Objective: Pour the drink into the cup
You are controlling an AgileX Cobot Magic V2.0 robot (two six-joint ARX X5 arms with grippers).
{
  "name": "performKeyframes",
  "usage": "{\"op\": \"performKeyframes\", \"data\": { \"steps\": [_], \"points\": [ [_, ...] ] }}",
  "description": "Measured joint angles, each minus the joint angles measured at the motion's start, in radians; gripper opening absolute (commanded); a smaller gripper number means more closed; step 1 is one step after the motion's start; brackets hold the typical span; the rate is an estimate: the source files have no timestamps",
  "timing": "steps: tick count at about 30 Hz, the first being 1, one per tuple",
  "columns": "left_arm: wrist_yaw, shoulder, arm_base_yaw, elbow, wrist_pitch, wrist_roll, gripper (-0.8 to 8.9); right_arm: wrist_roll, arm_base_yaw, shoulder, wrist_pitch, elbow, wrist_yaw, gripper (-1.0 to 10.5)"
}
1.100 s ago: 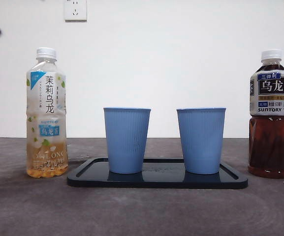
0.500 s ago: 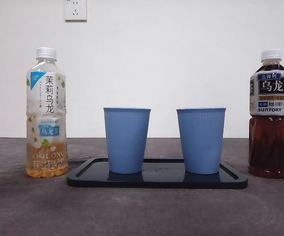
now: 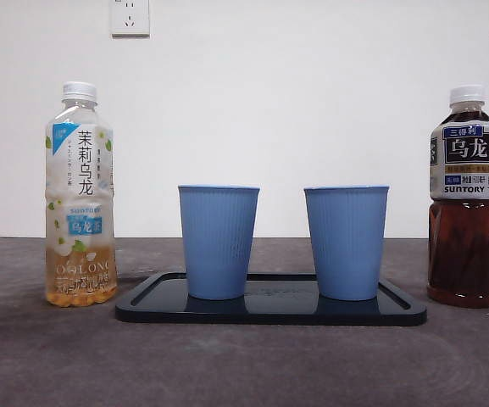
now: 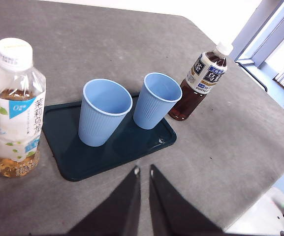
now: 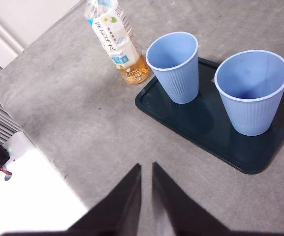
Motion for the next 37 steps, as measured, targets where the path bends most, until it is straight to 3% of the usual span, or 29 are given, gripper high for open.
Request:
{"op": "performKeyframes", "data": {
  "steps": [16, 21, 28, 37],
  "points": [
    [0.002, -0.01, 0.018, -0.006, 0.036, 0.0, 0.21, 0.0, 0.0, 0.0, 0.0, 0.0, 0.0, 0.2],
    [0.003, -0.104, 0.168, -0.14, 0.206, 0.015, 0.21, 0.0, 0.0, 0.0, 0.0, 0.0, 0.0, 0.2],
    [-0.001, -0.317, 0.424, -0.489, 0.414, 0.154, 0.21, 0.0, 0.0, 0.0, 0.0, 0.0, 0.0, 0.2],
    [-0.049, -0.443, 0.552, -0.755, 0.499, 0.195, 0.21, 0.0, 0.0, 0.0, 0.0, 0.0, 0.0, 0.2]
  ]
}}
